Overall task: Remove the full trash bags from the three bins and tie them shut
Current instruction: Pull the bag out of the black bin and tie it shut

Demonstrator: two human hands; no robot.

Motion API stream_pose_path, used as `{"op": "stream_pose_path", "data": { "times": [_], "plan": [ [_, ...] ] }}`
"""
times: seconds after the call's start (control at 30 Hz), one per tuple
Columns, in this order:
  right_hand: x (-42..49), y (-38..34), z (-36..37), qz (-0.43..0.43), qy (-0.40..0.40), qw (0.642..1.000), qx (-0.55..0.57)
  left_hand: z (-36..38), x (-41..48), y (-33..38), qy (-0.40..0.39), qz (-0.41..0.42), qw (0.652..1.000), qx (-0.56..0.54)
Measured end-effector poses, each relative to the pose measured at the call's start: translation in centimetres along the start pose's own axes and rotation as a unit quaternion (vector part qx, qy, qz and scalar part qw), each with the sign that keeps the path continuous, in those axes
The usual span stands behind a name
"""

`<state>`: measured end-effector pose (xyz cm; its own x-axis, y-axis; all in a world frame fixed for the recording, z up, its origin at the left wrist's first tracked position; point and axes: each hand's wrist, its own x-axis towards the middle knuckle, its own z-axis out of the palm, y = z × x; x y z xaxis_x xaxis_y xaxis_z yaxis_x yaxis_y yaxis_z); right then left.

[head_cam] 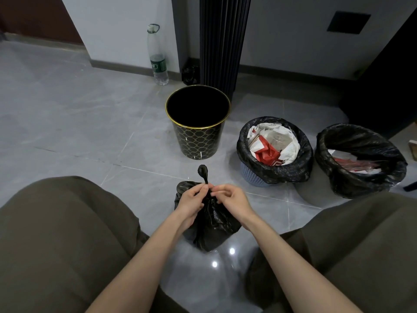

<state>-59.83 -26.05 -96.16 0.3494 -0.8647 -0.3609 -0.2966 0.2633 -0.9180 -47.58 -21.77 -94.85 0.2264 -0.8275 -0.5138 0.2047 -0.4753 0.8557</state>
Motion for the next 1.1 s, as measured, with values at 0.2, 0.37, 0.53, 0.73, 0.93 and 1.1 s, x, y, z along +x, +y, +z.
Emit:
{"op": "stream_pose_path", "data": {
  "times": [0.2,0.37,0.53,0.73,0.93,1.1],
  "plan": [
    [0.1,0.3,0.2,-0.061,0.026,0.99,-0.125,-0.3,0.4,-0.1,-0.019,0.013,0.999,0.036],
    [-0.2,0.2,0.4,-0.035,0.04,0.996,-0.067,-0.5,0.8,0.3,-0.015,0.011,0.998,0.055],
    [0.0,0.0,0.2,0.066,0.062,0.989,0.114,-1.0,1.3,0.5,0.026,0.066,0.954,0.29],
    [0.3,-0.3,-0.4,0.096,0.088,0.962,0.239,-2.3,0.3,0.0,0.063,0.188,0.848,0.492],
    [0.0,-0.5,-0.4,0.079,0.057,0.971,0.217,-1.9,-0.3,0.0,0.029,0.171,0.809,0.562],
    [-0.1,-0.5,-0.4,0.065,0.045,0.978,0.193,-1.0,-0.3,-1.0,0.039,0.16,0.782,0.601]
  ]
}}
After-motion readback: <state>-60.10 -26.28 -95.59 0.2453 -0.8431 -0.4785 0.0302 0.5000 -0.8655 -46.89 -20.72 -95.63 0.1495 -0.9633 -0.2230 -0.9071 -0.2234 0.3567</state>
